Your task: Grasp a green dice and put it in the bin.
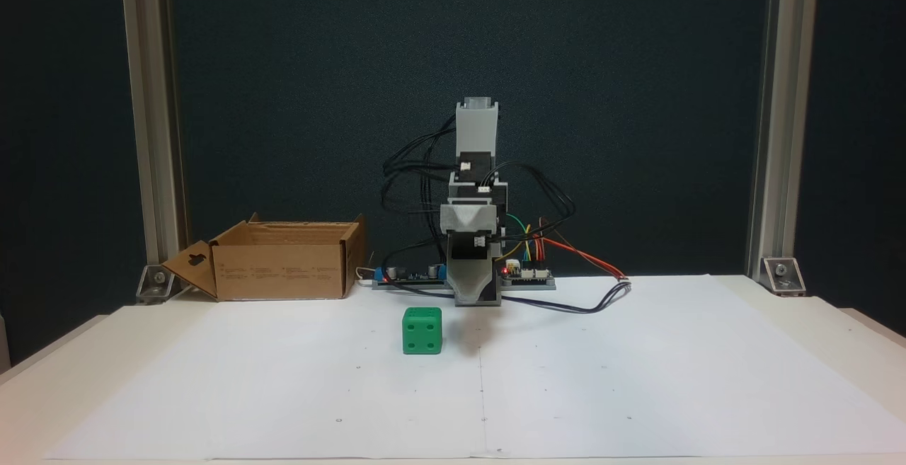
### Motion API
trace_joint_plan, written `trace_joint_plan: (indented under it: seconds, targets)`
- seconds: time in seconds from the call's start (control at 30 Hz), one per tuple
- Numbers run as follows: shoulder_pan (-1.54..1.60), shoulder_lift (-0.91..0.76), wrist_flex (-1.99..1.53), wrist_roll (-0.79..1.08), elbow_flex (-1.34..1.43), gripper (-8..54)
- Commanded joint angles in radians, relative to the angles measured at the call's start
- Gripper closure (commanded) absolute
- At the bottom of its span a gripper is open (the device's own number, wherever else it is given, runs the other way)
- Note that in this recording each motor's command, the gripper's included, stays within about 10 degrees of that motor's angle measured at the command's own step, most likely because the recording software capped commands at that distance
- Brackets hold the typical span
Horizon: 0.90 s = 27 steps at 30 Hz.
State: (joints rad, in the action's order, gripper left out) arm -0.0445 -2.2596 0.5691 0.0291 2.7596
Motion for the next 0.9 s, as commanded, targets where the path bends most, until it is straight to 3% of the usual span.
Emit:
trace_joint_plan:
  seconds: [0.0, 0.6, 0.87]
  targets:
    - [0.0, -0.106, -0.158, -0.02, -0.115, 1.7]
    - [-0.037, -0.101, -1.32, -0.035, -0.707, 2.4]
    - [-0.124, 0.032, -1.778, -0.005, -0.819, 2.1]
